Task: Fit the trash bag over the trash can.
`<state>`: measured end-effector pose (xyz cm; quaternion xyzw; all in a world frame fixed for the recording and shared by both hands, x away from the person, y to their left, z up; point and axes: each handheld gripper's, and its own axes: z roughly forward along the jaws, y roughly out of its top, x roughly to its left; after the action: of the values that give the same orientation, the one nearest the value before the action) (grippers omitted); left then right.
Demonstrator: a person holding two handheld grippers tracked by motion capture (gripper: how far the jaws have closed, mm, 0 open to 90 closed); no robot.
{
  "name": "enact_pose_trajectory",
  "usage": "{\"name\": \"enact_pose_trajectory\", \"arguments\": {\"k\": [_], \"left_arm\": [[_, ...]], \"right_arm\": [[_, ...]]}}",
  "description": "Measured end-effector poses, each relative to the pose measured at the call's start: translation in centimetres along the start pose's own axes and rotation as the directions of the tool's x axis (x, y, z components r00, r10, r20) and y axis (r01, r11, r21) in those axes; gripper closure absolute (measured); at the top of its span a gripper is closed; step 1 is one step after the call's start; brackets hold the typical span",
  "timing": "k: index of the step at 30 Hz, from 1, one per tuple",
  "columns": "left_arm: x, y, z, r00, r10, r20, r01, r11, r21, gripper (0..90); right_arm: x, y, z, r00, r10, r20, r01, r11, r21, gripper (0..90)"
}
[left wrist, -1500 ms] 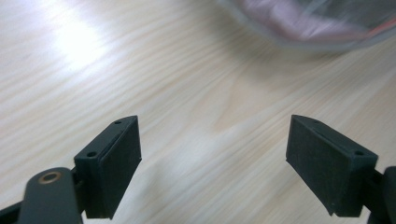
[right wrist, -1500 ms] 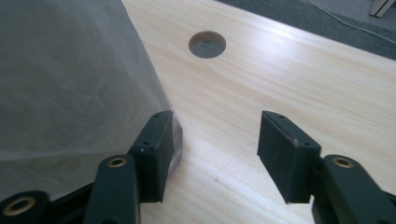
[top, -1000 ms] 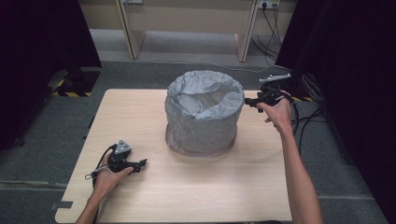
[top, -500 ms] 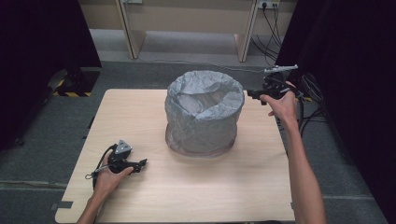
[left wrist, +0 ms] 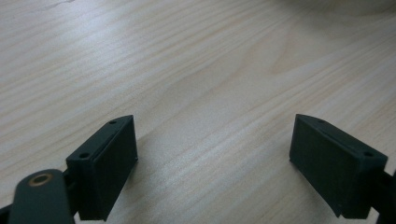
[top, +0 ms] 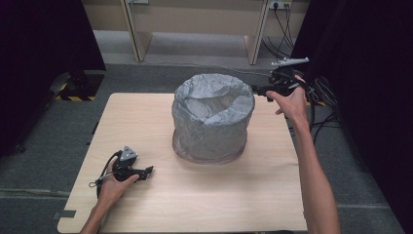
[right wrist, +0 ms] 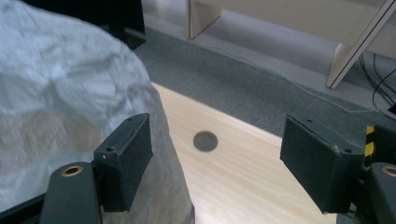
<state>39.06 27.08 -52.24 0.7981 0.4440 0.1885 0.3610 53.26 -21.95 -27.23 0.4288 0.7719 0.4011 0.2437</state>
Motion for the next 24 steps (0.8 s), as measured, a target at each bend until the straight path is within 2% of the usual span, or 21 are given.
{"name": "enact_pose_trajectory", "arguments": {"k": [4, 11, 19, 24], "left_arm": [[0.0, 0.0, 0.0, 1.0, -0.001, 0.0, 0.001, 1.0, 0.0, 14.0], [0.0, 0.0, 0.0, 1.0, 0.001, 0.0, -0.001, 1.0, 0.002, 14.0], [0.0, 0.0, 0.0, 1.0, 0.002, 0.003, -0.002, 1.0, 0.001, 14.0], [0.0, 0.0, 0.0, 1.0, 0.003, 0.003, -0.003, 1.0, 0.001, 14.0]], "right_arm": [[0.8, 1.0, -0.1, 0.9999, -0.002, -0.015, 0.002, 1.0, -0.022, 25.2], [3.5, 3.0, 0.0, 0.997, -0.057, -0.051, 0.055, 0.997, -0.048, 24.8], [7.0, 4.8, 1.6, 0.9905, -0.079, -0.112, 0.074, 0.996, -0.046, 22.7], [9.3, 5.5, 2.6, 0.9824, -0.103, -0.156, 0.097, 0.994, -0.044, 22.4]]}}
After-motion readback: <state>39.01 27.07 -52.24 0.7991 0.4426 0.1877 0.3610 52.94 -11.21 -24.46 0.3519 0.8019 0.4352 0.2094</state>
